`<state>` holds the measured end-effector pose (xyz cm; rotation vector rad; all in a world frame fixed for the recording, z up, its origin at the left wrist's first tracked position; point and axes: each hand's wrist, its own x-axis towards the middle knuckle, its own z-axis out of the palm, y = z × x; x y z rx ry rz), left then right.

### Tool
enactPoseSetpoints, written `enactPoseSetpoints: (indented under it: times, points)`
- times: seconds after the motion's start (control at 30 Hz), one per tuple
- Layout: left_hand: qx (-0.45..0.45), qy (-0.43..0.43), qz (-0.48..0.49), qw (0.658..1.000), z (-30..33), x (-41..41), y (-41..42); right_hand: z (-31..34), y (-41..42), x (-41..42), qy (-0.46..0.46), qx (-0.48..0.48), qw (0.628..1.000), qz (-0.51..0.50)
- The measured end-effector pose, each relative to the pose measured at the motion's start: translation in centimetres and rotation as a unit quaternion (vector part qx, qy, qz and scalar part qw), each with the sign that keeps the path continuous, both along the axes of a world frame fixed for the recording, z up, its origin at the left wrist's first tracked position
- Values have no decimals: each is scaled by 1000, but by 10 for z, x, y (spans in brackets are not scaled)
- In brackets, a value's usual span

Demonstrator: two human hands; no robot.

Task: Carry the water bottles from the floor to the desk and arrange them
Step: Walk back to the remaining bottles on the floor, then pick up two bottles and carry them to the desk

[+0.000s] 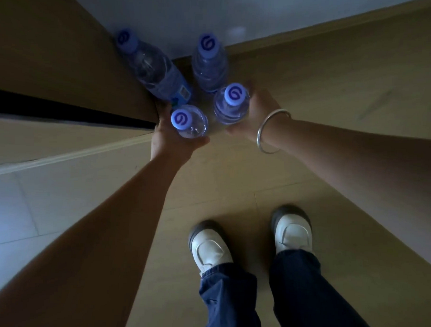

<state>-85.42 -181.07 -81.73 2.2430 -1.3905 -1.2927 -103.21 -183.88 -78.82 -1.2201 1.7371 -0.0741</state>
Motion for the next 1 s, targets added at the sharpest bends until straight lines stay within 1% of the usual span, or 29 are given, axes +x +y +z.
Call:
enactPoseSetpoints:
  times: [0.07, 0.13, 0.23, 0.3, 0.33, 0.47, 0.6, 0.77, 0.87, 1.0]
  points:
    - [-25, 1, 20, 999, 1, -1, -2, -12, -6, 3, -14, 16, 1000, -6]
    - [-40, -7, 4, 999, 3, -1, -2, -19, -8, 5, -1, 2, 1000, 22]
    - [-32, -45, -76, 996, 9, 2, -5, -12, -9, 10, 29, -77, 994, 76]
    - [-17, -56, -126, 990, 16, 4, -5, -1, -4, 11, 36, -98, 987, 125]
    - [-10, -51, -133, 990, 22, 5, -3, 6, 1, 11, 40, -98, 985, 135]
    - [11, -30, -99, 995, 61, 11, 13, 46, 26, 11, 77, -79, 980, 168]
    - [22, -20, -91, 995, 126, 20, 33, 112, 55, 12, 61, -78, 973, 207]
    - [3, -39, -103, 994, 225, 36, 61, 199, 75, 28, 37, -84, 964, 250]
    - [-9, -49, -41, 998, 290, 48, 87, 256, 84, 41, 16, -102, 955, 277]
    - [-17, -50, 45, 998, 382, 64, 134, 343, 95, 62, -21, -134, 930, 342]
